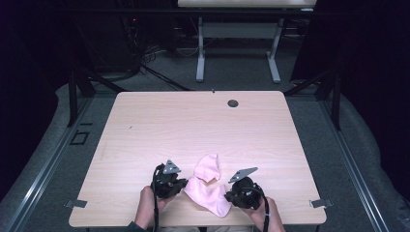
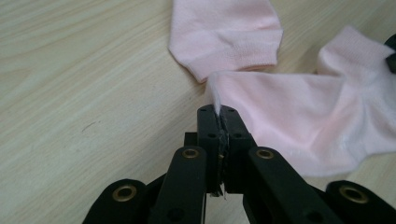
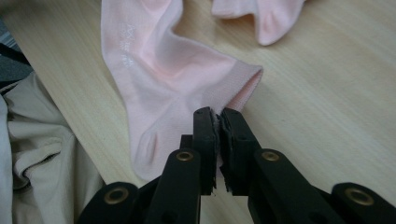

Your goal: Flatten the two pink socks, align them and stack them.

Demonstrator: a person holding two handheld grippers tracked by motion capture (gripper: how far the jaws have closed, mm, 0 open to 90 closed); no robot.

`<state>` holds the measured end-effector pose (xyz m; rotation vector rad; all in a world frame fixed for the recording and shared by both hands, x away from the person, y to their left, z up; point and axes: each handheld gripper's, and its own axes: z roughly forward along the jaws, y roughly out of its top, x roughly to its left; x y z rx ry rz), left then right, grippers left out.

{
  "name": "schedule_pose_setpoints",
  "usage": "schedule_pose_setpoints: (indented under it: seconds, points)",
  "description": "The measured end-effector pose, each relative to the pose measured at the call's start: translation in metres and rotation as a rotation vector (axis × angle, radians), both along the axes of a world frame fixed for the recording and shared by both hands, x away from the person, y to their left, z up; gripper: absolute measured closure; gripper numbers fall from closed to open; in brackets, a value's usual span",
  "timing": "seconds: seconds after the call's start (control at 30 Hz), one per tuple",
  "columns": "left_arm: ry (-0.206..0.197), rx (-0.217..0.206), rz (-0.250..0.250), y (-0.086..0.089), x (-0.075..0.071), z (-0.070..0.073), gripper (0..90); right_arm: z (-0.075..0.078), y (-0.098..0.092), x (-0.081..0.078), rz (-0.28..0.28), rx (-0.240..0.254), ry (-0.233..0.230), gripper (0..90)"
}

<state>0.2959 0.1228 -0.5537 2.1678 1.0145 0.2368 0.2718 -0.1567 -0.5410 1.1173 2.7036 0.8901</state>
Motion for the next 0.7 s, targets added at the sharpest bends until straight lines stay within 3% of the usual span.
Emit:
schedule_pose_setpoints:
  seconds: [0.07, 0.2, 0.43, 0.7]
  points:
    - [-0.002, -0.033, 0.025, 0.006, -0.007, 0.0, 88.8, 0.01, -0.006, 0.001, -0.005, 0.004, -0.002, 84.3]
    - [0.008, -0.081, 0.069, 0.016, -0.022, -0.002, 88.8, 0.014, -0.007, 0.003, 0.014, 0.0, 0.003, 84.3]
    - [0.009, -0.076, 0.107, 0.018, -0.044, -0.013, 88.7, 0.008, 0.002, 0.01, 0.037, -0.063, 0.014, 84.0]
    - [-0.001, -0.038, 0.107, 0.016, -0.049, -0.024, 88.6, -0.007, 0.006, 0.018, 0.071, -0.104, 0.052, 83.2]
